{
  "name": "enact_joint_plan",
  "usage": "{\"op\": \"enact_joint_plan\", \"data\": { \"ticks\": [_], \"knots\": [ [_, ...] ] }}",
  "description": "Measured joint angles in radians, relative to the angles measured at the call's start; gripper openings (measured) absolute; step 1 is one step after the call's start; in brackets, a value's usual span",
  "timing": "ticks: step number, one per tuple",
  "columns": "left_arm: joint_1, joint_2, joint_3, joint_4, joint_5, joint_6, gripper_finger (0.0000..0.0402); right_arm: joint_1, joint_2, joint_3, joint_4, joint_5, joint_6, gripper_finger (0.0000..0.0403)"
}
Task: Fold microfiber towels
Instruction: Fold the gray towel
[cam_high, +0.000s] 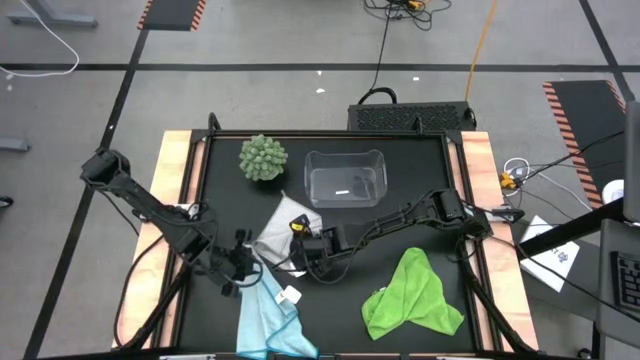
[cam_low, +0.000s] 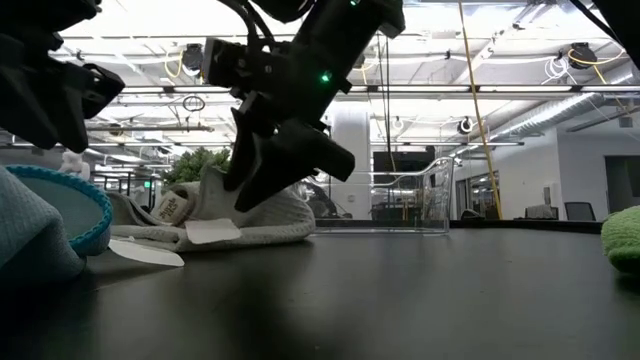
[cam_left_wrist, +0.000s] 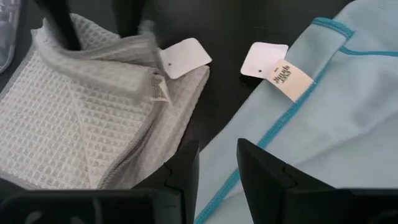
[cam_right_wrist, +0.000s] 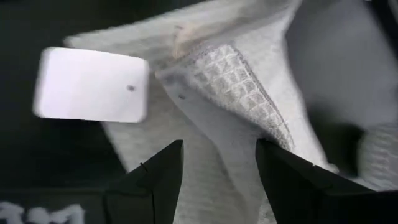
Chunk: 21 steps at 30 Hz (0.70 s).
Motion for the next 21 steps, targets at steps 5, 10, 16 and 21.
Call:
{"op": "enact_joint_plan", "data": {
  "ticks": [5,10,16,21],
  "knots": [
    [-0.013,0.000,0.000,0.000,-0.014,-0.009,0.0113,-0.008,0.000,0.000,0.072,0.046,-0.027,0.0192],
    [-0.025,0.000,-0.005,0.002,-0.014,-0.018,0.0113,-0.027,0.000,0.000,0.150,0.046,-0.035,0.0192],
    [-0.025,0.000,-0.031,0.003,-0.023,-0.023,0.0113,-0.075,0.000,0.000,0.154,0.045,0.046,0.0192],
    [-0.023,0.000,-0.062,0.038,-0.029,-0.022,0.0113,-0.078,0.000,0.000,0.155,0.039,0.047,0.0192]
  ]
}}
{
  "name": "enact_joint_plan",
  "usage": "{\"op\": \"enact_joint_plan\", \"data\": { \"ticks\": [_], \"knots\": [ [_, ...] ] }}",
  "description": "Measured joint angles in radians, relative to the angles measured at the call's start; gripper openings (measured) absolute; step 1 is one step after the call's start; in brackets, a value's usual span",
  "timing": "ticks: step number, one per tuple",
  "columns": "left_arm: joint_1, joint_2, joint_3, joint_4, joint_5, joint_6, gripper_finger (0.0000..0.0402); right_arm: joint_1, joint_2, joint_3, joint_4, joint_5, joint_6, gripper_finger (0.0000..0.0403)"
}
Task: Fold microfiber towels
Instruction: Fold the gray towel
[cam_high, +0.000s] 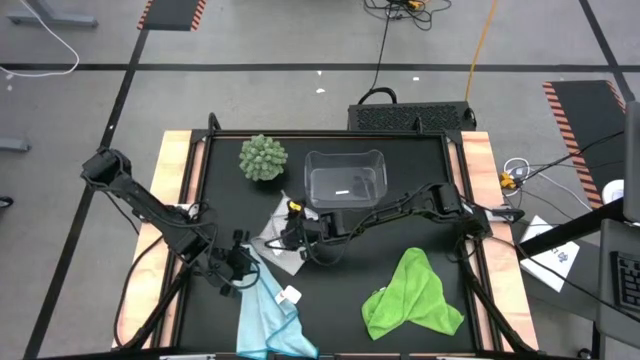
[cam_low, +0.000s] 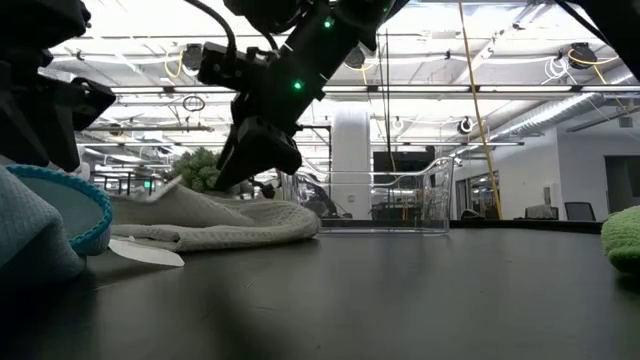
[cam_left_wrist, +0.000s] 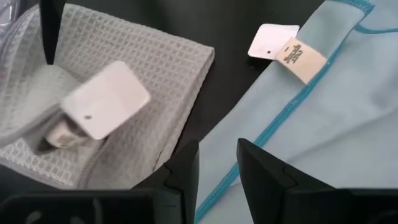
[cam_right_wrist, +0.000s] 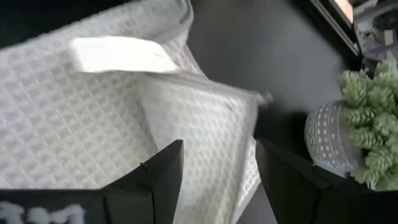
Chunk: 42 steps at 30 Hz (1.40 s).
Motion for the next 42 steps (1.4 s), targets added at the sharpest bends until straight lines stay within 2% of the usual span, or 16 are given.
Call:
{"op": "enact_joint_plan", "data": {
  "ticks": [6,9,17,23,27,29,35,42],
  "knots": [
    [0.000,0.000,-0.024,0.024,-0.001,-0.010,0.0113,0.000,0.000,0.000,0.046,-0.003,-0.044,0.0192],
    [0.000,0.000,-0.024,0.025,-0.001,-0.021,0.0113,-0.010,0.000,0.000,0.076,-0.048,-0.044,0.0192],
    [0.000,0.000,-0.024,0.036,-0.001,-0.014,0.0113,-0.062,-0.001,-0.029,0.148,-0.083,0.008,0.0192],
    [0.001,0.000,-0.024,0.074,-0.077,0.008,0.0113,-0.102,0.000,-0.081,0.129,-0.187,0.080,0.0192],
    [0.017,0.000,-0.024,0.072,-0.095,0.007,0.0113,-0.101,0.000,-0.088,0.144,-0.167,0.061,0.0192],
    [0.022,0.000,-0.024,0.070,-0.096,0.001,0.0113,-0.097,0.000,-0.088,0.140,-0.132,0.061,0.0192],
    [0.052,0.000,-0.024,0.076,-0.103,0.004,0.0113,-0.054,-0.061,-0.088,0.097,-0.133,0.037,0.0192],
    [0.077,0.000,-0.024,0.052,-0.105,-0.024,0.0113,0.048,-0.098,-0.088,0.026,-0.198,0.060,0.0192]
  ]
}}
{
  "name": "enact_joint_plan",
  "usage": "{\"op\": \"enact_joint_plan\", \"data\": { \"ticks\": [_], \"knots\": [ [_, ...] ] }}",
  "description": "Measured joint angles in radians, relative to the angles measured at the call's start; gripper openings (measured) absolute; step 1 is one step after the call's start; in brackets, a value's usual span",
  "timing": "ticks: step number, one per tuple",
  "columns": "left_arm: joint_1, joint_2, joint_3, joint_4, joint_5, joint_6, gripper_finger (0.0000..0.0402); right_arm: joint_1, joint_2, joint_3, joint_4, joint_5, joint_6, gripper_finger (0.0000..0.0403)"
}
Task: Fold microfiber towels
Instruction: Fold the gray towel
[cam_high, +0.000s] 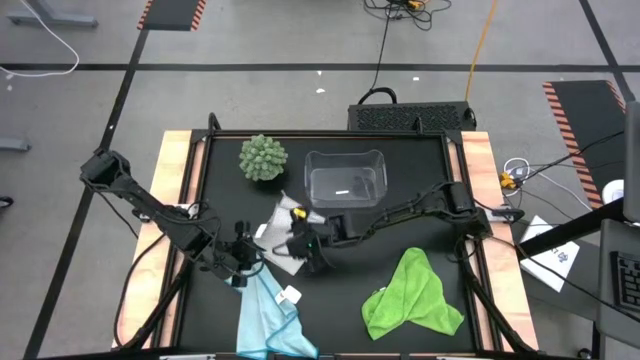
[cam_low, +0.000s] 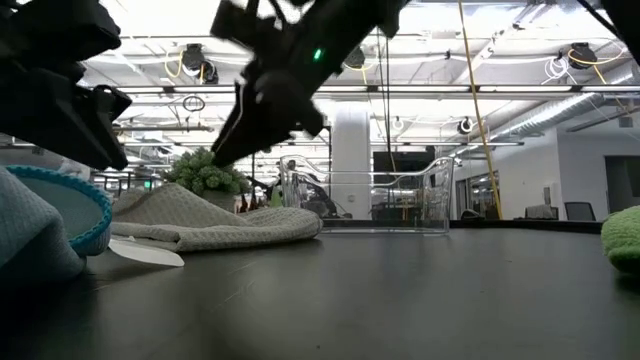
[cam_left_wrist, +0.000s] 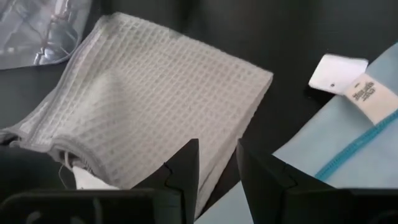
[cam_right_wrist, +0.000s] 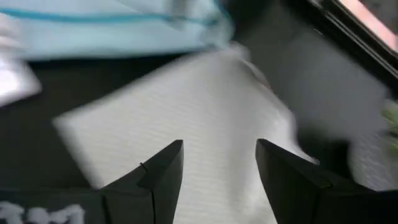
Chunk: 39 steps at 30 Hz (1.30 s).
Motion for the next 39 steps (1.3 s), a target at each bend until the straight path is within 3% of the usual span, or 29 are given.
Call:
{"op": "enact_joint_plan", "data": {
  "ticks": [5,17,39],
  "knots": [
    [0.013,0.000,0.000,-0.065,0.007,-0.049,0.0113,0.057,0.002,-0.011,-0.010,-0.117,0.062,0.0192],
    [0.046,0.000,0.000,-0.066,0.028,-0.017,0.0113,0.086,0.002,-0.218,0.276,-0.119,0.100,0.0192],
    [0.079,0.000,0.000,-0.055,0.049,0.027,0.0113,0.062,0.106,-0.222,0.406,-0.122,0.073,0.0192]
  ]
}}
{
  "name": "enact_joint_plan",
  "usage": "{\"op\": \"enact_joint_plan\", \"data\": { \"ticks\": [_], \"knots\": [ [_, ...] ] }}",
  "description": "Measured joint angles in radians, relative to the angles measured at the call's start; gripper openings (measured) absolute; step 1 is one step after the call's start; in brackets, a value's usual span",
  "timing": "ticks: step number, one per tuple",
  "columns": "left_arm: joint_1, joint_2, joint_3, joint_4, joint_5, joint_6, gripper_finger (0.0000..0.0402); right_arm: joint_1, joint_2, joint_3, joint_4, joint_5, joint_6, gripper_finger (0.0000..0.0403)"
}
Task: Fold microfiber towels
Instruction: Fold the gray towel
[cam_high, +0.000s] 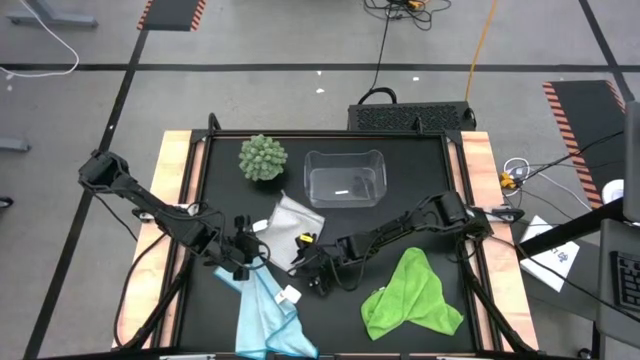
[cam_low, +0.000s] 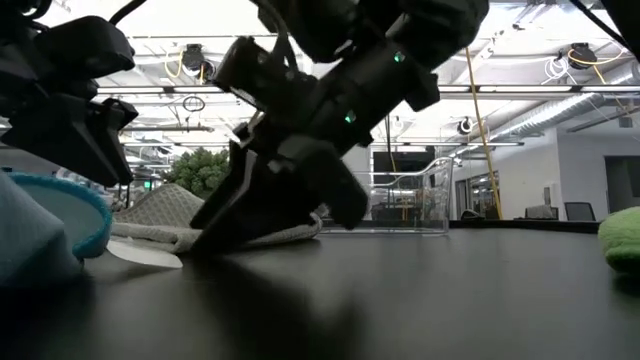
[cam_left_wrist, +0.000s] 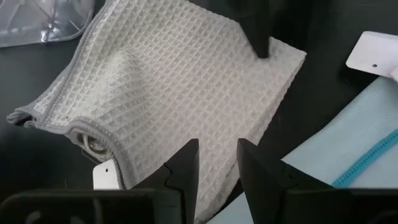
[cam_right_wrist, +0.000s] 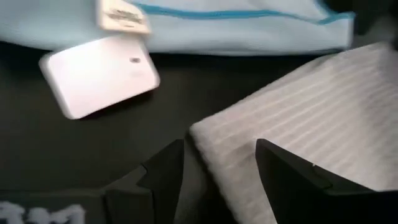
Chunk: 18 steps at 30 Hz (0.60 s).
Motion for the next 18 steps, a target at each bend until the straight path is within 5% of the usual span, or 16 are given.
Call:
{"op": "enact_joint_plan", "data": {
  "ticks": [10,18],
  "knots": [
    [0.000,0.000,0.000,0.000,0.007,-0.002,0.0113,-0.006,0.016,-0.002,0.047,0.025,-0.001,0.0173],
    [0.000,0.000,0.000,0.000,0.042,0.008,0.0113,-0.013,0.018,-0.002,0.043,0.032,0.004,0.0014]
  ]
}}
